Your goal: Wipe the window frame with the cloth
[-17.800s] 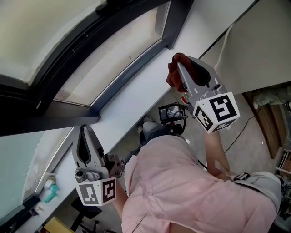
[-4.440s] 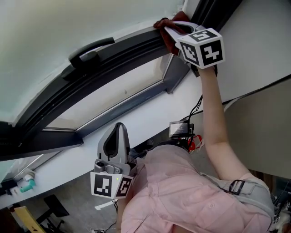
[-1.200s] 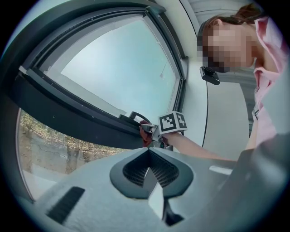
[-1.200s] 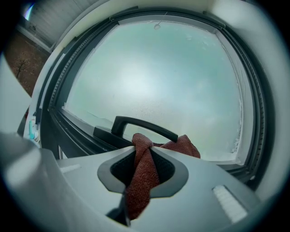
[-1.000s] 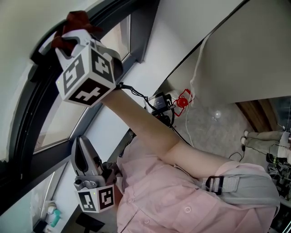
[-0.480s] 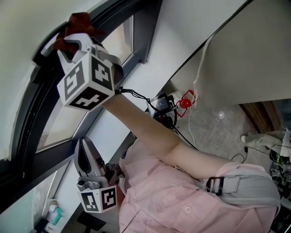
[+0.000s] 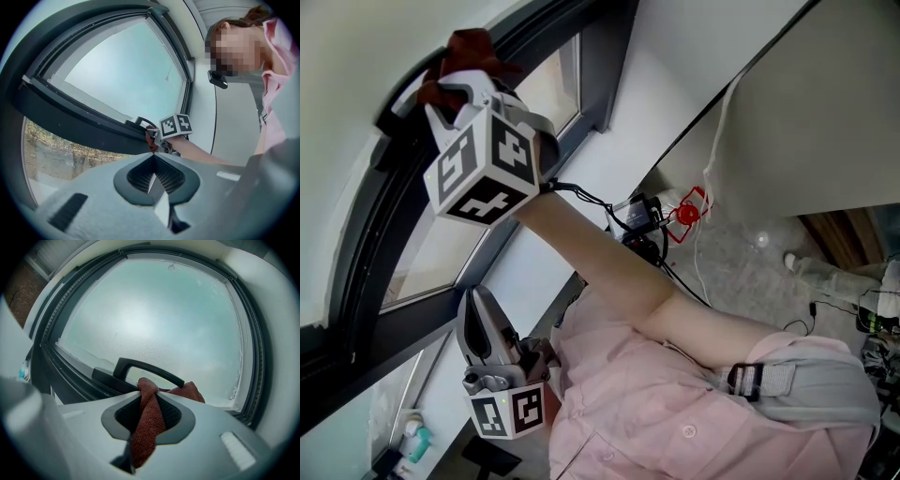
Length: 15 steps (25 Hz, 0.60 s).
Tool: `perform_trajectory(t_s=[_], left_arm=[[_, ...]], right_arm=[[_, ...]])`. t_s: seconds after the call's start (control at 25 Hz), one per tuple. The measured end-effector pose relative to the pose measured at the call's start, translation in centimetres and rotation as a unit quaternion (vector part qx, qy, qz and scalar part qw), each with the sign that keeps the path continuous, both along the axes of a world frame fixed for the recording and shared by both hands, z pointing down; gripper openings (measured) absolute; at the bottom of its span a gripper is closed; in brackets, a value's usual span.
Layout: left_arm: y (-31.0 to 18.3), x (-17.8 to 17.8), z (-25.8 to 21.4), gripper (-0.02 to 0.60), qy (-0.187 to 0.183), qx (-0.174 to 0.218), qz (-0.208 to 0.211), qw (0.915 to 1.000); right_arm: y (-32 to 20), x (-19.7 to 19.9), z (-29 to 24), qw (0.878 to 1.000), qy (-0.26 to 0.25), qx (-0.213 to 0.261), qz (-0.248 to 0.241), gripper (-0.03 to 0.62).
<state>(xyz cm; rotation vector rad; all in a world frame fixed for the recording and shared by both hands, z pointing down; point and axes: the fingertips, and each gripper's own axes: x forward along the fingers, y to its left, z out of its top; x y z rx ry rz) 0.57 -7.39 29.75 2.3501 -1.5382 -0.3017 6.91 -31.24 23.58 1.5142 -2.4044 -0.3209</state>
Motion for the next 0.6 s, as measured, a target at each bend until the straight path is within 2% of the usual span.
perform_trajectory(t_s=[0.36,0.48,0.6], left_arm=[[-0.04,0.00,0.05,-0.005,0.000,-0.002,-0.004,1.0000],[-0.18,0.39,-0.12,-0.005,-0.002,-0.001,-0.003,1.0000],[-0.46,0.71,-0.33,-0.005,-0.002,0.004,-0.004,1.0000]], right_arm=[[-0.03,-0.36,0.30,1.000,0.003,-0.004,-0.013,0.058],[-0.09,-0.54,0.53,0.997,-0.005,-0.010,-0.071,0.058],[-0.13,-0.25,0.35,0.987,-0.032,-0.036,-0.152,0.069]])
